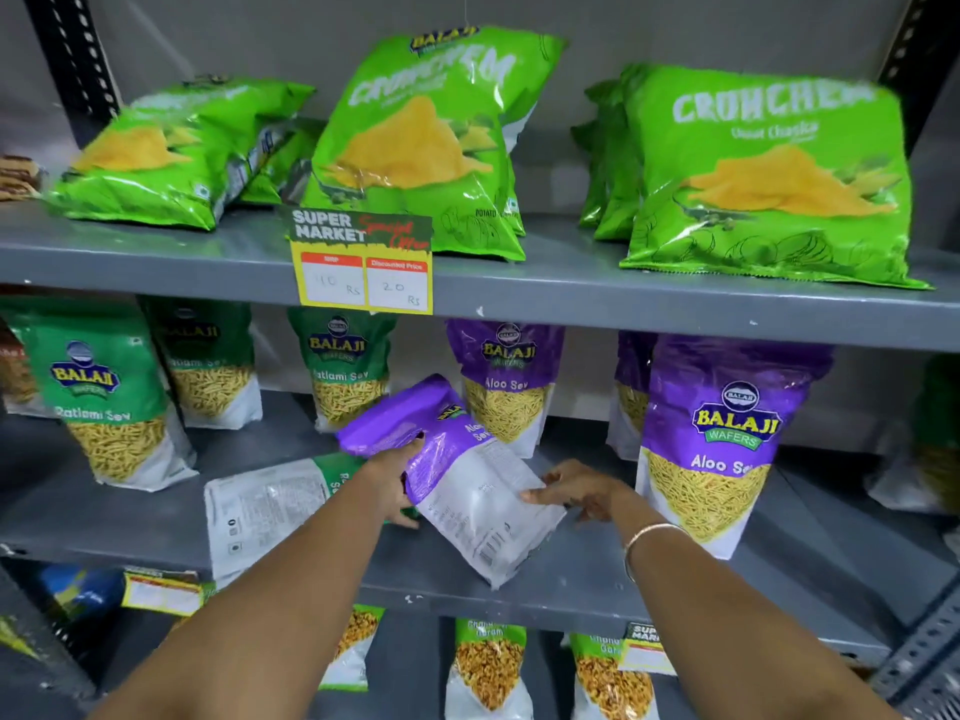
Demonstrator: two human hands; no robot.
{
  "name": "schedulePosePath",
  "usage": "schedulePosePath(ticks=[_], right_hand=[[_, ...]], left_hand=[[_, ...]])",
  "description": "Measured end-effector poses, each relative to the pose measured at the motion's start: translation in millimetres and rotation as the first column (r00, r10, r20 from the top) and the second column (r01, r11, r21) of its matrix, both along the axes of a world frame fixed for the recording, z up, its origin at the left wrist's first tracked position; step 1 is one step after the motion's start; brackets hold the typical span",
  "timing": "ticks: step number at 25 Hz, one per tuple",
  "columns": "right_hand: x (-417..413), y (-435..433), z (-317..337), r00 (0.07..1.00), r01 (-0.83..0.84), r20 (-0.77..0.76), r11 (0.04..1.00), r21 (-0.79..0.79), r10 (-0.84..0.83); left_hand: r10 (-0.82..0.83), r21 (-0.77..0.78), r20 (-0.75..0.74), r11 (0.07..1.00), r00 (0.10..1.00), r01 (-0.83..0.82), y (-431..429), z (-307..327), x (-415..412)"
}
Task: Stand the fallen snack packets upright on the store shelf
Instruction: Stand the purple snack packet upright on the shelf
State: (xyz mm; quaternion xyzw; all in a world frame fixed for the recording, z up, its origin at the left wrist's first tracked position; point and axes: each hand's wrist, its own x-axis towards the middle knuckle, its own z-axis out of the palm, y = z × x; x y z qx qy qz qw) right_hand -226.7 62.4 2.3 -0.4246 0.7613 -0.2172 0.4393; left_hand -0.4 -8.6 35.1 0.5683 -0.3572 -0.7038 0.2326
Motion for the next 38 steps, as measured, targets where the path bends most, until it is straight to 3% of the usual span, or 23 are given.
schedulePosePath(ticks=[6, 11, 17, 22, 28, 30, 33, 35, 38], right_hand=[[19, 11, -3, 0.999, 0.016, -0.032, 0.993, -0.113, -0.019], [29, 3, -26, 0.952, 0.303, 0.095, 0.871, -0.387, -0.29], [36, -3, -62, 0.897, 0.435, 0.124, 0.798, -0.418, -0.424], [36, 0, -54, 0.863, 0.475, 0.027, 0.793, -0.381, -0.504], [35, -2, -54, 0.891, 0.409, -0.017, 0.82, -0.401, -0.453], [26, -3, -54, 0.951, 0.294, 0.01, 0.889, -0.352, -0.311], [22, -1, -54, 0.977, 0.116, 0.204, 0.967, -0.227, -0.07], [25, -7, -58, 0.965, 0.12, 0.254, 0.968, -0.222, -0.062], [32, -6, -58, 0.979, 0.154, 0.171, 0.946, -0.285, -0.108]], left_hand=[[-0.064, -0.276, -0.035, 0.96, 0.997, 0.052, 7, 50, -7], [-0.116, -0.48, 0.022, 0.87, 0.993, 0.112, -10, 53, -27], [-0.204, -0.552, 0.017, 0.815, 0.979, 0.18, -13, 24, -33], [-0.511, -0.409, 0.248, 0.715, 0.823, 0.567, -18, 4, -22], [-0.503, -0.345, 0.315, 0.729, 0.805, 0.591, -29, -14, -20], [-0.442, -0.411, 0.332, 0.728, 0.833, 0.549, -29, -19, -25], [-0.371, -0.483, 0.284, 0.741, 0.884, 0.467, -25, -29, -37], [-0.375, -0.497, 0.261, 0.738, 0.89, 0.456, -20, -29, -45], [-0.403, -0.474, 0.18, 0.764, 0.897, 0.438, -16, -33, -54]])
